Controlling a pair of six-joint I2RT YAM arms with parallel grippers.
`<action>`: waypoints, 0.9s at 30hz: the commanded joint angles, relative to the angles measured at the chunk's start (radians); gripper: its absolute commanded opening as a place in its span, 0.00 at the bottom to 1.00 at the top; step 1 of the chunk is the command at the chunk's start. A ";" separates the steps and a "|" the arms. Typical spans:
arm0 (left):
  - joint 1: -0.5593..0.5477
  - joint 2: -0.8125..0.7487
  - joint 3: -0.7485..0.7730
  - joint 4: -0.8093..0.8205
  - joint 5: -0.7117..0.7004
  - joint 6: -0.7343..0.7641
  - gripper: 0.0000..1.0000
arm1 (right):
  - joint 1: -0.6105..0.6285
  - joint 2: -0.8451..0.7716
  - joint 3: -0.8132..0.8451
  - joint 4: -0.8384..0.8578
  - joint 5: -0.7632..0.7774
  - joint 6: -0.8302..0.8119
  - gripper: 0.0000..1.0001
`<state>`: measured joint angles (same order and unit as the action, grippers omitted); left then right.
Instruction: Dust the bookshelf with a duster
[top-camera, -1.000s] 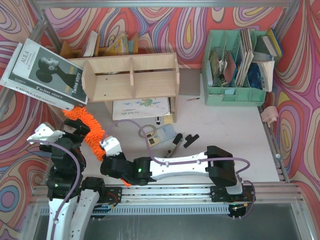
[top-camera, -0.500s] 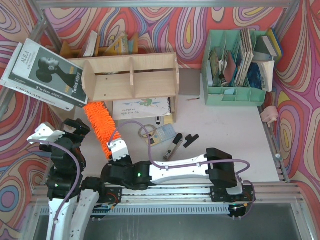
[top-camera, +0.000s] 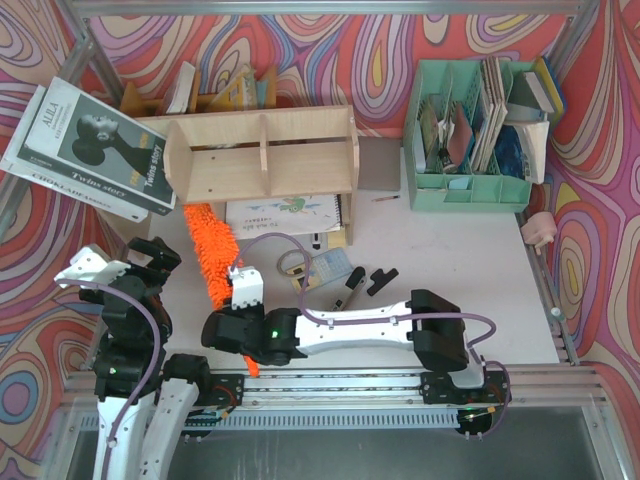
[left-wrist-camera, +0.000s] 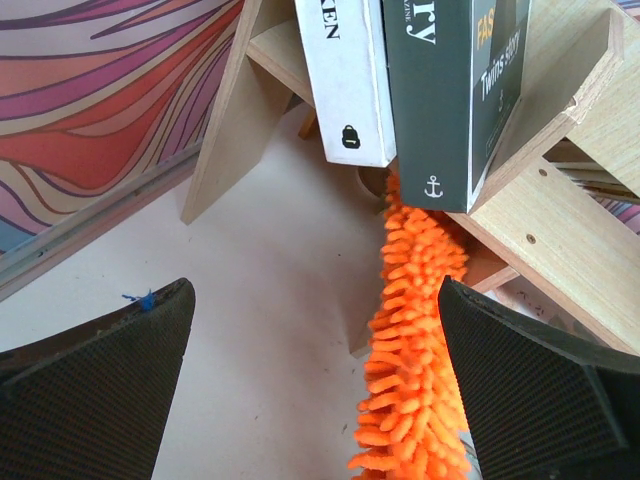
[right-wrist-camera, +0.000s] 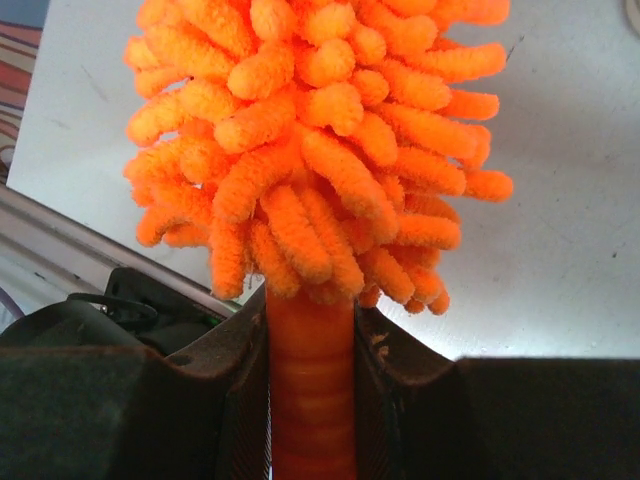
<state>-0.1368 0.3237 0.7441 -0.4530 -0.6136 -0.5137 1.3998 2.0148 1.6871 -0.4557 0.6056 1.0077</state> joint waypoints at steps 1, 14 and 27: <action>0.004 -0.011 -0.008 0.018 0.005 -0.006 0.98 | -0.046 0.026 0.021 -0.090 0.018 0.144 0.00; 0.003 -0.006 -0.011 0.022 0.010 -0.006 0.99 | -0.055 -0.001 0.011 -0.120 0.069 0.179 0.00; 0.003 -0.008 -0.011 0.025 0.014 -0.006 0.99 | 0.026 -0.021 0.015 -0.138 0.211 0.187 0.00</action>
<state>-0.1368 0.3237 0.7437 -0.4522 -0.6094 -0.5137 1.4536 2.0117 1.6733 -0.5003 0.6731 1.1084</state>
